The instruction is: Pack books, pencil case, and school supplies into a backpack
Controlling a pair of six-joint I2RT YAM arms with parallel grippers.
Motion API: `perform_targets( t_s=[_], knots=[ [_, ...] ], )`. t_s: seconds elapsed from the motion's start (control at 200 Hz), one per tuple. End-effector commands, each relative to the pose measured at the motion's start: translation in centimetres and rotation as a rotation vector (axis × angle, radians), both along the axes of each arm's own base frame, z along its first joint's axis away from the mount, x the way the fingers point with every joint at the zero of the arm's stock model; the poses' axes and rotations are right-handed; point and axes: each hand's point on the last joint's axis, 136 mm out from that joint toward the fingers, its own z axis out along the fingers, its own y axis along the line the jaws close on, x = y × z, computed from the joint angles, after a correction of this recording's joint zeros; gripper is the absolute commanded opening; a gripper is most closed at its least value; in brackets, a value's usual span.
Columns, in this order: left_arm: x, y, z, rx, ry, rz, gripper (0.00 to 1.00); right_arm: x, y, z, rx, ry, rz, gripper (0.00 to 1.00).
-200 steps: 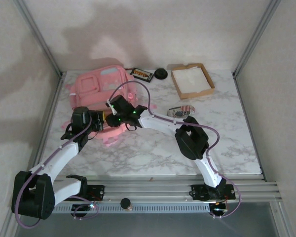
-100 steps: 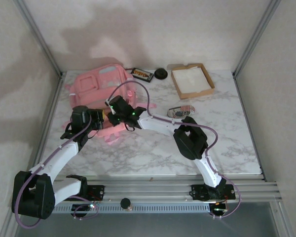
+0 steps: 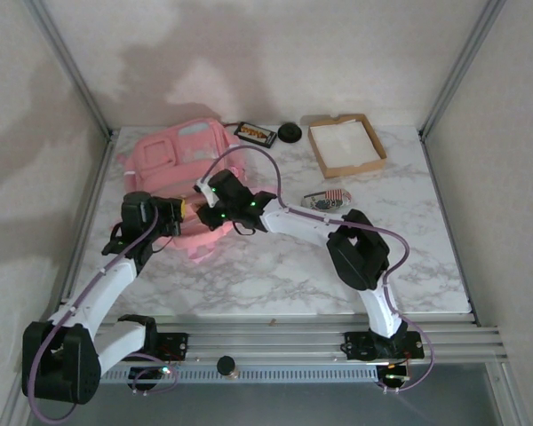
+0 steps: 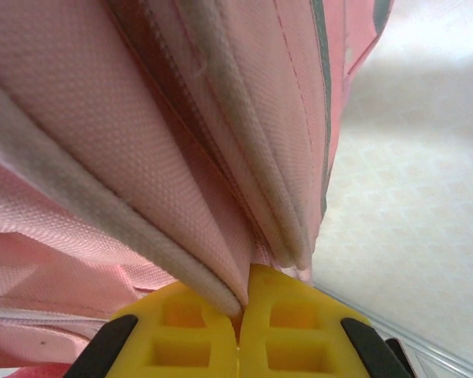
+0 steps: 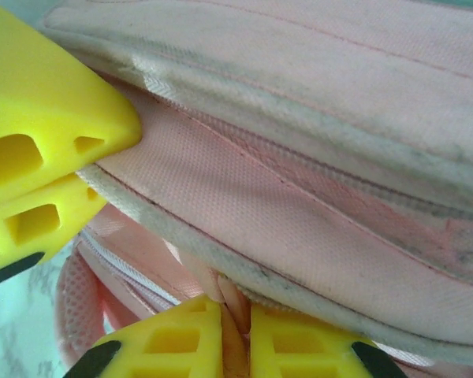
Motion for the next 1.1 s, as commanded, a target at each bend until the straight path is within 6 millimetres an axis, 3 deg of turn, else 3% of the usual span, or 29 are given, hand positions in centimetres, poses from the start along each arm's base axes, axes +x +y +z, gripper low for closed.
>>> perform_targets(
  t_s=[0.0,0.115,0.24,0.335,0.426,0.561,0.801,1.092],
  knots=[
    [-0.1,1.7,1.0,0.075,-0.028,0.028,0.00,1.5,-2.7,1.7,-0.018,0.008,-0.021,0.17],
    [0.0,1.4,1.1,0.081,-0.035,0.011,0.00,0.3,-1.5,1.2,0.030,0.053,0.051,0.23],
    [0.3,1.0,1.1,0.072,-0.038,-0.006,0.00,1.2,-0.6,0.3,0.026,0.082,0.026,0.27],
    [0.5,0.9,1.4,0.072,-0.044,-0.009,0.00,1.9,-0.3,0.6,0.043,0.059,0.006,0.26],
    [0.5,0.8,1.4,0.073,-0.047,-0.013,0.00,1.3,0.1,0.5,0.057,0.066,0.046,0.31],
    [0.6,0.6,1.0,0.063,-0.042,-0.024,0.00,1.2,0.2,0.1,0.060,0.057,0.057,0.31],
    [0.4,0.3,0.4,0.039,-0.027,-0.033,0.00,2.2,0.3,-0.1,0.085,-0.101,0.047,0.34],
    [0.4,-0.6,0.5,0.006,-0.040,-0.052,0.00,0.9,1.6,-0.9,0.073,-0.293,0.036,0.45]
  ],
)
